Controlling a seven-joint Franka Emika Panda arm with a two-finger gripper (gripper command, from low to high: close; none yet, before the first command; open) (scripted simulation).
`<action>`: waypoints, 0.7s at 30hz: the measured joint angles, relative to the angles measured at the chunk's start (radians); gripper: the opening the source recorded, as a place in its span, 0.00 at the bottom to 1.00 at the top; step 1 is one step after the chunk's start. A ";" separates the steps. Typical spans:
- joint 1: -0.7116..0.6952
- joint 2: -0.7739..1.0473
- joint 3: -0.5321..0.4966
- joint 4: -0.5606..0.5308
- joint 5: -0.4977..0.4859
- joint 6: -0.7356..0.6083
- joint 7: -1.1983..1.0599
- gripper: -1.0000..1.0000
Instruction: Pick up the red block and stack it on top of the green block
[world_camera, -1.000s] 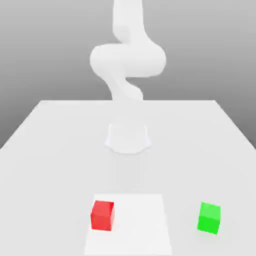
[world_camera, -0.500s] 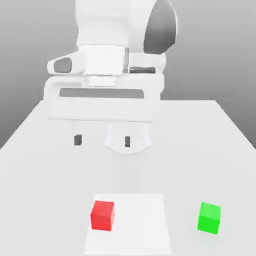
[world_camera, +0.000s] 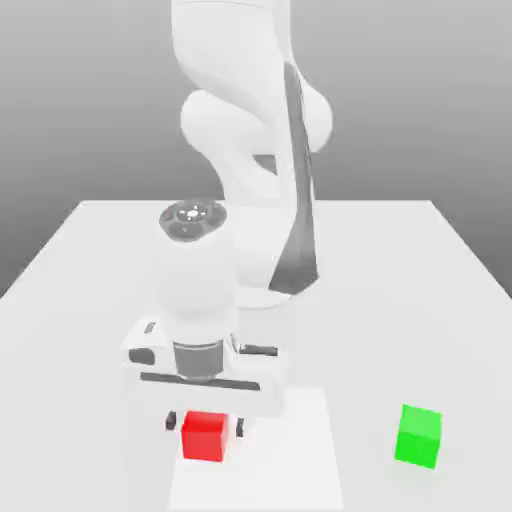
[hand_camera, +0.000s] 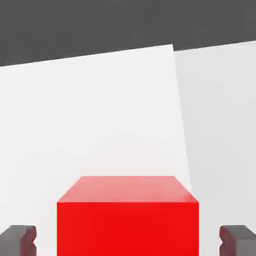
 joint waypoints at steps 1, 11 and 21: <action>0.000 0.000 0.000 0.000 -0.001 0.000 0.001 0.00; 0.019 -0.190 -0.002 -0.024 -0.044 -0.166 -0.006 0.00; 0.162 -0.209 0.120 0.027 -0.064 -0.237 -0.415 0.00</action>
